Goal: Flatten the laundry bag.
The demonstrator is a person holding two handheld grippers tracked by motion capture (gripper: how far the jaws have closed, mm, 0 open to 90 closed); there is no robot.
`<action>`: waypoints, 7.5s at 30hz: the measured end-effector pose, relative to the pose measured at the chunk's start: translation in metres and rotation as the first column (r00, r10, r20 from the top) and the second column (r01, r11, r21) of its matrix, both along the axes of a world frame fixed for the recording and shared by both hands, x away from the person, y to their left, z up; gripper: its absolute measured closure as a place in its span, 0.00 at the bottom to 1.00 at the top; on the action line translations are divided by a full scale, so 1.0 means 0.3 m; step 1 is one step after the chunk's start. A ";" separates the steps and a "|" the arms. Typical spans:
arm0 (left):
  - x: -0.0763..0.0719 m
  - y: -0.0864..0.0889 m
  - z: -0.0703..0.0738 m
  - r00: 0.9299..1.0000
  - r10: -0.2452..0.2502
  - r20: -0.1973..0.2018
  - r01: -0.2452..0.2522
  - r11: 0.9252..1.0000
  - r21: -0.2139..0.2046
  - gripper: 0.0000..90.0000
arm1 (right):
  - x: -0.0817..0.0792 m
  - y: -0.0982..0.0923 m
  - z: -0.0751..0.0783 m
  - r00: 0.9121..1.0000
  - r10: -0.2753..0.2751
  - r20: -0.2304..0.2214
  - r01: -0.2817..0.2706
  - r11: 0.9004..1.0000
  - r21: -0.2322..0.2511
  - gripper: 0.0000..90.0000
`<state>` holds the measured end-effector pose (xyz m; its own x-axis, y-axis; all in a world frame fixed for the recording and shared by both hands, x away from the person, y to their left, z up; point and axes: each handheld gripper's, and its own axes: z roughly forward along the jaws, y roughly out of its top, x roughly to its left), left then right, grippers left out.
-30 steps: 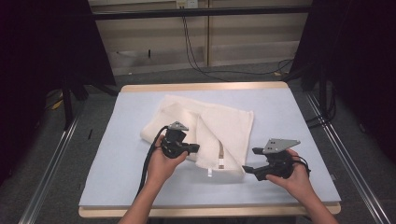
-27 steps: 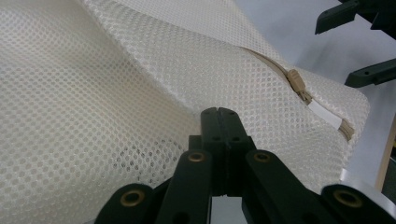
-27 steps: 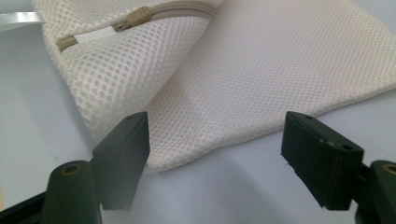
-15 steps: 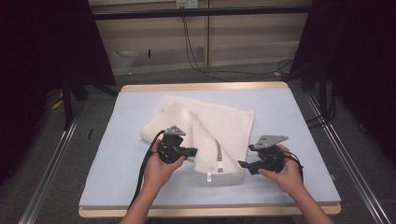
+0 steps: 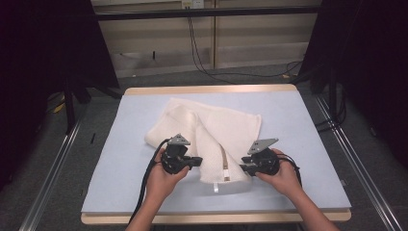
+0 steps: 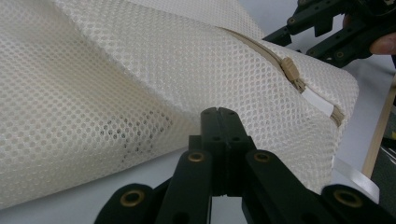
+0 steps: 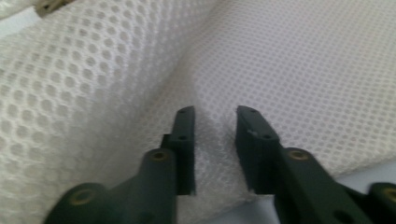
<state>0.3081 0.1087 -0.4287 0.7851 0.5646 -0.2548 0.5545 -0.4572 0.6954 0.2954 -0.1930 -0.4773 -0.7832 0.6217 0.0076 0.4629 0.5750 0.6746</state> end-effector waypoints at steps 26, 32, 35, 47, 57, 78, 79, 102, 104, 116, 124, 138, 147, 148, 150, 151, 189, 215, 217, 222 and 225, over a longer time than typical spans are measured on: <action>-0.047 -0.065 -0.029 0.999 -0.032 0.010 0.033 0.999 -0.009 1.00 | 0.048 -0.147 0.018 0.961 -0.276 0.000 0.276 0.959 0.059 1.00; -0.053 -0.068 -0.040 1.000 -0.025 0.007 0.025 1.000 -0.012 1.00 | 0.025 -0.142 0.060 0.957 -0.290 0.009 0.285 0.944 0.167 0.81; -0.054 -0.072 -0.043 1.000 -0.025 0.007 0.025 1.000 -0.005 1.00 | 0.022 -0.138 0.071 0.953 -0.303 0.009 0.296 0.936 0.190 0.74; -0.057 -0.078 -0.048 1.000 -0.025 0.005 0.025 1.000 -0.008 1.00 | 0.015 0.005 0.093 0.988 -0.130 -0.088 0.149 0.953 0.263 0.51; -0.031 -0.072 -0.046 0.999 0.033 0.027 -0.031 0.998 -0.062 0.76 | -0.024 0.012 0.076 0.998 -0.041 -0.055 0.052 0.974 0.220 0.95; 0.183 -0.022 -0.034 0.969 0.244 -0.042 -0.246 0.966 -0.083 0.48 | -0.088 0.036 0.070 0.999 0.035 0.026 -0.038 0.988 0.152 0.95; 0.191 -0.019 -0.036 0.970 0.240 -0.046 -0.243 0.966 -0.088 0.47 | -0.091 0.036 0.070 0.999 0.036 0.025 -0.040 0.988 0.152 0.95; 0.171 -0.012 -0.009 0.977 0.207 -0.054 -0.211 0.973 -0.089 0.99 | -0.095 0.008 0.082 1.000 0.011 0.007 -0.012 0.981 0.196 0.76; 0.152 -0.001 0.000 0.980 0.194 -0.036 -0.196 0.977 -0.087 0.99 | -0.089 -0.011 0.093 1.000 -0.017 0.010 0.014 0.976 0.217 0.67; 0.062 0.035 -0.003 0.985 0.170 -0.011 -0.170 0.980 -0.100 0.99 | -0.021 -0.101 0.102 0.992 -0.122 0.022 0.114 0.967 0.229 0.54; 0.025 0.059 -0.011 0.986 0.164 -0.010 -0.164 0.980 -0.110 0.99 | 0.039 -0.084 0.037 0.994 -0.095 0.046 0.088 0.987 0.137 0.47; 0.007 0.064 -0.009 0.987 0.162 -0.007 -0.162 0.980 -0.115 0.99 | 0.097 -0.022 -0.010 0.999 -0.038 -0.009 0.039 0.998 0.051 0.83; 0.007 0.059 -0.003 0.988 0.153 0.002 -0.152 0.981 -0.121 0.99 | 0.099 -0.013 0.005 0.990 -0.131 -0.044 0.133 0.990 0.043 1.00; 0.005 0.051 -0.002 0.988 0.154 0.000 -0.153 0.979 -0.133 0.99 | 0.099 -0.028 0.006 0.983 -0.183 -0.015 0.184 0.982 0.051 1.00; 0.006 0.038 -0.004 0.990 0.138 -0.001 -0.137 0.982 -0.129 0.99 | 0.100 -0.052 0.008 0.971 -0.237 0.005 0.236 0.970 0.056 1.00; 0.006 0.038 -0.004 0.990 0.138 -0.001 -0.137 0.982 -0.129 0.99 | 0.100 -0.052 0.008 0.971 -0.237 0.005 0.236 0.970 0.056 1.00; -0.056 -0.026 -0.047 0.996 0.092 0.001 -0.091 0.991 -0.093 0.97 | 0.024 -0.037 0.126 0.987 -0.163 0.010 0.153 0.943 0.294 0.51; -0.039 0.006 -0.058 0.993 0.112 0.045 -0.111 0.994 -0.022 0.80 | 0.005 0.077 0.071 0.997 -0.061 -0.057 0.072 0.975 0.210 0.90; -0.036 0.032 -0.050 0.991 0.127 0.046 -0.125 0.992 -0.027 0.77 | 0.005 0.072 0.071 0.996 -0.075 -0.053 0.085 0.974 0.209 0.91; -0.028 0.100 -0.046 0.986 0.168 0.026 -0.167 0.985 -0.034 0.75 | 0.007 0.069 0.070 0.996 -0.067 -0.057 0.077 0.974 0.214 0.91; -0.020 0.135 -0.057 0.982 0.186 0.020 -0.185 0.982 -0.040 0.81 | 0.008 0.064 0.071 0.996 -0.063 -0.059 0.074 0.972 0.223 0.91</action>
<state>0.3021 0.1491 -0.4458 0.6734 0.6914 -0.2618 0.6107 -0.3206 0.7240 0.2977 -0.1737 -0.4560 -0.7338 0.6517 0.1919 0.5331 0.3773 0.7573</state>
